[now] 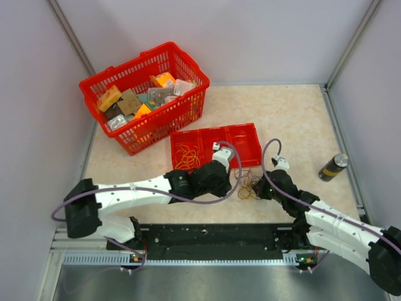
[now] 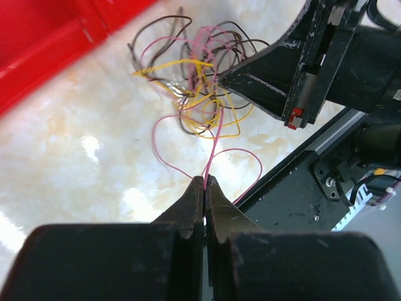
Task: Untangle the cables
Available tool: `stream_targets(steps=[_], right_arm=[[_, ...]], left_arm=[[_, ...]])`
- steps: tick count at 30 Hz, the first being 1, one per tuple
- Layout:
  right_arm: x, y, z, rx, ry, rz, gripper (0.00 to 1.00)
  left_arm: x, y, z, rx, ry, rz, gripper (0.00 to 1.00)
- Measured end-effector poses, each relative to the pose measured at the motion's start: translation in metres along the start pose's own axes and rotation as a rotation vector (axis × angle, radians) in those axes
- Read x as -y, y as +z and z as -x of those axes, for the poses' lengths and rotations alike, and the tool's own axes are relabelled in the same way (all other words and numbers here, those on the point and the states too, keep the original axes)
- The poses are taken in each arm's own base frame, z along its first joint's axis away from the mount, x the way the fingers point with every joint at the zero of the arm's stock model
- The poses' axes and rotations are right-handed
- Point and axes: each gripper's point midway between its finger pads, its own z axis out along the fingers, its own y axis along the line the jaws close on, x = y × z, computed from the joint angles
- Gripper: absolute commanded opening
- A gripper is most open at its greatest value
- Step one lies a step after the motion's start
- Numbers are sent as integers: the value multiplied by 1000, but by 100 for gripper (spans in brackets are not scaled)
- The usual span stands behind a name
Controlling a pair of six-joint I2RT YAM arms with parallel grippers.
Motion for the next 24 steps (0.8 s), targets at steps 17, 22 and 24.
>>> stream_targets(steps=[17, 22, 24], right_arm=[[52, -29, 25, 192, 78, -230, 0], [56, -32, 28, 201, 78, -256, 0], [55, -33, 30, 207, 78, -258, 0]], left_arm=[[-64, -143, 82, 509, -47, 148, 0], [-82, -172, 91, 590, -64, 199, 0], [-88, -180, 92, 608, -68, 220, 0]])
